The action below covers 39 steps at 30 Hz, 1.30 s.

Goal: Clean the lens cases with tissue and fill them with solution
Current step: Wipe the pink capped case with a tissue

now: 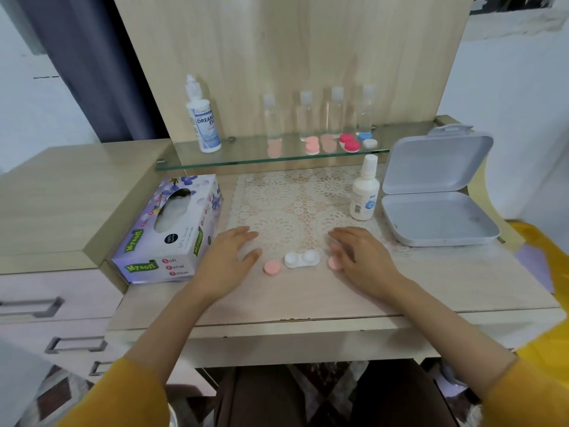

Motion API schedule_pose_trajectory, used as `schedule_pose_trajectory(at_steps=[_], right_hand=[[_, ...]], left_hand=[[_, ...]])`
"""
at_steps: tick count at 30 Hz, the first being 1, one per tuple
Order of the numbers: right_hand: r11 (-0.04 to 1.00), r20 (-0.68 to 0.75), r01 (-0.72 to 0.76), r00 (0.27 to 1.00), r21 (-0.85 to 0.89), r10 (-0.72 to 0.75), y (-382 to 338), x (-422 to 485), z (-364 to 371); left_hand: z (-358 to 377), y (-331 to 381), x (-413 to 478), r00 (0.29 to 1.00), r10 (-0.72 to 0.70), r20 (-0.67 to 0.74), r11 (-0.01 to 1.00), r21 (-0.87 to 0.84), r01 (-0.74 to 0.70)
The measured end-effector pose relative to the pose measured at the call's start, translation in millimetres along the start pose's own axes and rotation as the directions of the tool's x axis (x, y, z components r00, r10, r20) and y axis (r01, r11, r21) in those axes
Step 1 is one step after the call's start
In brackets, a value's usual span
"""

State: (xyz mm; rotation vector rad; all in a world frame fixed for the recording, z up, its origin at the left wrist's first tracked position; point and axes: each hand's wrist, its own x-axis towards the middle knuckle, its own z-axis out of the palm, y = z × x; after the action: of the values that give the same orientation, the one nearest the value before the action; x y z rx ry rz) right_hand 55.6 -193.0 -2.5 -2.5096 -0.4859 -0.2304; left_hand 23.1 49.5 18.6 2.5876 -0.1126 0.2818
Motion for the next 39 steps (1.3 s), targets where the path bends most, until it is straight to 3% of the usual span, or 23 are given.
schedule_pose_trajectory(at_steps=[6, 11, 15, 18, 22, 30, 39], right_hand=[[0.998, 0.040, 0.011, 0.999, -0.057, -0.009, 9.9, 2.8, 2.3], [0.998, 0.031, 0.019, 0.999, -0.054, -0.017, 10.8, 3.0, 4.8], [0.998, 0.022, 0.018, 1.000, -0.053, -0.017, 13.3, 2.4, 5.2], [0.999, 0.010, 0.009, 1.000, -0.040, -0.009, 13.9, 2.4, 6.4], [0.999, 0.006, 0.004, 1.000, -0.040, -0.004, 13.9, 2.1, 6.9], [0.999, -0.007, 0.016, 1.000, -0.046, -0.016, 14.3, 2.4, 8.2], [0.999, -0.002, -0.002, 1.000, -0.043, 0.002, 13.1, 2.1, 8.6]], left_hand=[[-51.1, 2.7, 9.6, 0.959, 0.155, -0.236, 0.988, 0.010, -0.157], [-87.9, -27.4, 32.3, 0.953, -0.076, -0.294, 0.987, 0.115, 0.115], [-108.3, -56.7, 50.0, 0.974, -0.171, -0.151, 0.939, 0.273, 0.208], [-114.1, -68.3, 62.6, 0.988, -0.157, -0.004, 0.927, 0.343, 0.149], [-109.1, -75.9, 74.0, 0.984, -0.150, 0.096, 0.825, 0.560, 0.071], [-101.4, -91.2, 79.2, 0.980, -0.113, 0.166, 0.712, 0.701, -0.036], [-102.1, -92.1, 75.3, 0.989, -0.079, 0.122, 0.792, 0.610, -0.012]])
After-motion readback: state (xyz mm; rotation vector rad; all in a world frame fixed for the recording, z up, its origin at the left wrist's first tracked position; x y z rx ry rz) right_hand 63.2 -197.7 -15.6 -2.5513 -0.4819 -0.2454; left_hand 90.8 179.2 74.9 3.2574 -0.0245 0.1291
